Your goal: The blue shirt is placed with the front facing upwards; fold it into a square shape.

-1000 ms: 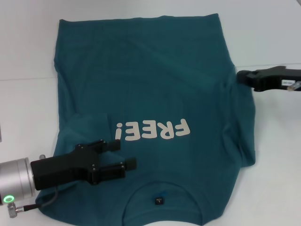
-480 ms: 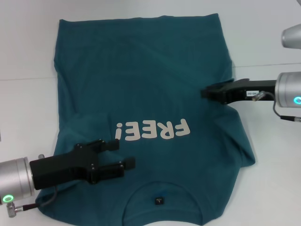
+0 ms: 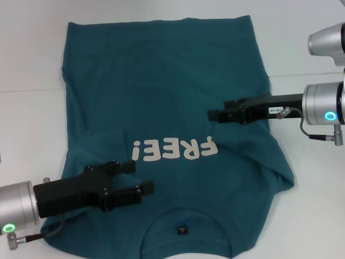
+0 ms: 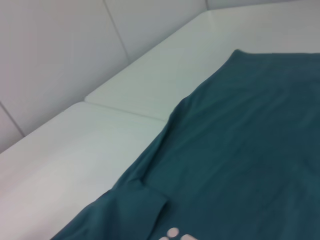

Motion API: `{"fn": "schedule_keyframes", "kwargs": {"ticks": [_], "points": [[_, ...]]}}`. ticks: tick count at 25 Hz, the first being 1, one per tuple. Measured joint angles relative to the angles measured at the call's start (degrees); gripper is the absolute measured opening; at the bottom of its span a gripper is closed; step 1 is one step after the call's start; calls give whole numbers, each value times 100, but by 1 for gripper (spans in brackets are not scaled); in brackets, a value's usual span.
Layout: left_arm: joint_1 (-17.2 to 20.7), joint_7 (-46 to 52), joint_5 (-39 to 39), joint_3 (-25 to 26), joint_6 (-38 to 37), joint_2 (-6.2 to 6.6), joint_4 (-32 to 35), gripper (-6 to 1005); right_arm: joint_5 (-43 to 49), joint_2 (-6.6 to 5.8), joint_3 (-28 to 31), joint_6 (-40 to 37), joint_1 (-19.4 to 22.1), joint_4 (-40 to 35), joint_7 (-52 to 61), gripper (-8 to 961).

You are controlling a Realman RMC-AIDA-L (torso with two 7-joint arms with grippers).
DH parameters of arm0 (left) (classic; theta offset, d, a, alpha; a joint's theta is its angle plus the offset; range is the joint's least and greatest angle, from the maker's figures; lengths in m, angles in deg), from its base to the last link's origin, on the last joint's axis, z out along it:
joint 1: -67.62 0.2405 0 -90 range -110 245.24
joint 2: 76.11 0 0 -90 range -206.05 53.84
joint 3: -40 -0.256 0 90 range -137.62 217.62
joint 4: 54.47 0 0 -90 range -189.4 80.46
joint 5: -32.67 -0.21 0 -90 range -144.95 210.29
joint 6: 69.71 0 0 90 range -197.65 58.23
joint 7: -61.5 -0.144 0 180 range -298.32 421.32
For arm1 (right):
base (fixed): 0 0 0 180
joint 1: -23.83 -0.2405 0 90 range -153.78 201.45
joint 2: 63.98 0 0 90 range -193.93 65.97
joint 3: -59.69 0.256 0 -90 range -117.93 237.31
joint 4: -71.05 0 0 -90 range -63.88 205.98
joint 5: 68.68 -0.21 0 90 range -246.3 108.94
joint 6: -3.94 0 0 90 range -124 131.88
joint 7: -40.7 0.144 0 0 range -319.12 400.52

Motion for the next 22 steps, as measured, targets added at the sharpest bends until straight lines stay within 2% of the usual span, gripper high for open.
{"fn": "schedule_keyframes", "kwargs": {"ticks": [6, 11, 22], "points": [[9, 2, -8, -6, 0, -8, -9, 860, -14, 3, -17, -99, 24, -43, 41, 701], [19, 3, -8, -6, -17, -10, -12, 859, -15, -62, 107, -55, 264, -50, 129, 767], [-3, 3, -25, -15, -39, -18, -15, 858, -8, -375, 411, -315, 1166, -138, 513, 762]]}}
